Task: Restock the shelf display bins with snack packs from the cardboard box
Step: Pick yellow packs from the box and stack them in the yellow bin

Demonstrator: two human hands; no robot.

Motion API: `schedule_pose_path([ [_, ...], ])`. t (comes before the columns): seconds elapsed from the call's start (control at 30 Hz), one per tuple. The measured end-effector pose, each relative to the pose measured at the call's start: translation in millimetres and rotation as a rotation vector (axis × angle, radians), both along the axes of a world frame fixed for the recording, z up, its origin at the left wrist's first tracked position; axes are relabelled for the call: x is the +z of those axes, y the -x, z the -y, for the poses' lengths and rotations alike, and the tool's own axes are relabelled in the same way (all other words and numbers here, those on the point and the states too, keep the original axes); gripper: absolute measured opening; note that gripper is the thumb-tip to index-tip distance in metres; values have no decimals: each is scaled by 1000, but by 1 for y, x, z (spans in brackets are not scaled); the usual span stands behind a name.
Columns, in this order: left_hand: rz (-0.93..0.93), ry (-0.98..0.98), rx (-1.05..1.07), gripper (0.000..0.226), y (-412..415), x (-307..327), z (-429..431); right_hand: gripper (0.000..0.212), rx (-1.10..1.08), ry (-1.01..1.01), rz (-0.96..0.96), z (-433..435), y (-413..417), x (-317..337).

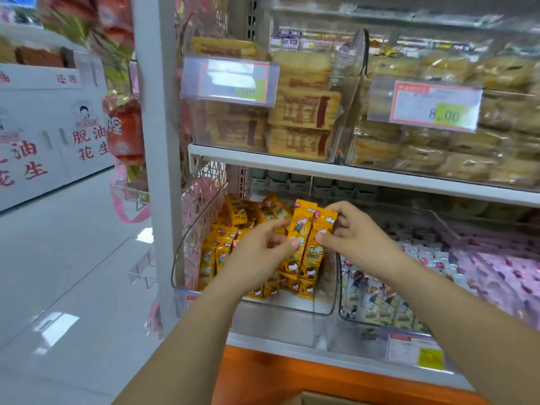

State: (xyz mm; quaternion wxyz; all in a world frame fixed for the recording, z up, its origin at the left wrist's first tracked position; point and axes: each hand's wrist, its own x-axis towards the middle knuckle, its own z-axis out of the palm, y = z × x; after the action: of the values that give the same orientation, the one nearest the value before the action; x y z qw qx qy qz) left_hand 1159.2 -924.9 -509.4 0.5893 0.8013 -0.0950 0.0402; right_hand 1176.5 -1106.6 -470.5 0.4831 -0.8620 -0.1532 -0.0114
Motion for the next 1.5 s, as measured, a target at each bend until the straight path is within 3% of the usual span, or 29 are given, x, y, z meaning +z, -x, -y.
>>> schedule_pose_path([
  [0.07,1,-123,26,44,-9,-9,7,30,-36,239,109,0,-2,-4],
  [0.2,64,-399,98,45,-22,-24,21,27,-114,607,192,-1,-5,-14],
  [0.3,113,-515,149,47,-28,-28,23,34,-172,772,273,-5,-10,-16],
  [0.37,105,-583,141,56,-29,-33,25,24,-187,813,283,-8,-13,-14],
  [0.43,77,-676,119,61,-28,-39,29,15,-177,830,236,-11,-16,-11],
  [0.6,71,-820,122,50,-32,-45,32,18,-142,808,138,-14,-24,-13],
  [0.73,-25,-701,19,55,-32,-35,25,8,-205,726,224,-10,-25,-16],
  [0.87,-29,-608,-15,47,-27,-32,12,14,-217,674,353,-22,-32,-14],
  [1.07,-16,-604,38,33,-20,-31,-11,41,-212,936,220,-50,-56,-17],
  [1.3,34,-488,185,28,-26,-30,-30,37,-248,935,142,-51,-64,-18],
  [1.4,89,-522,208,30,-26,-32,-32,31,-315,820,255,-44,-56,-19],
  [1.5,205,-723,240,34,-25,-32,-30,36,-423,662,446,-30,-37,-14],
])
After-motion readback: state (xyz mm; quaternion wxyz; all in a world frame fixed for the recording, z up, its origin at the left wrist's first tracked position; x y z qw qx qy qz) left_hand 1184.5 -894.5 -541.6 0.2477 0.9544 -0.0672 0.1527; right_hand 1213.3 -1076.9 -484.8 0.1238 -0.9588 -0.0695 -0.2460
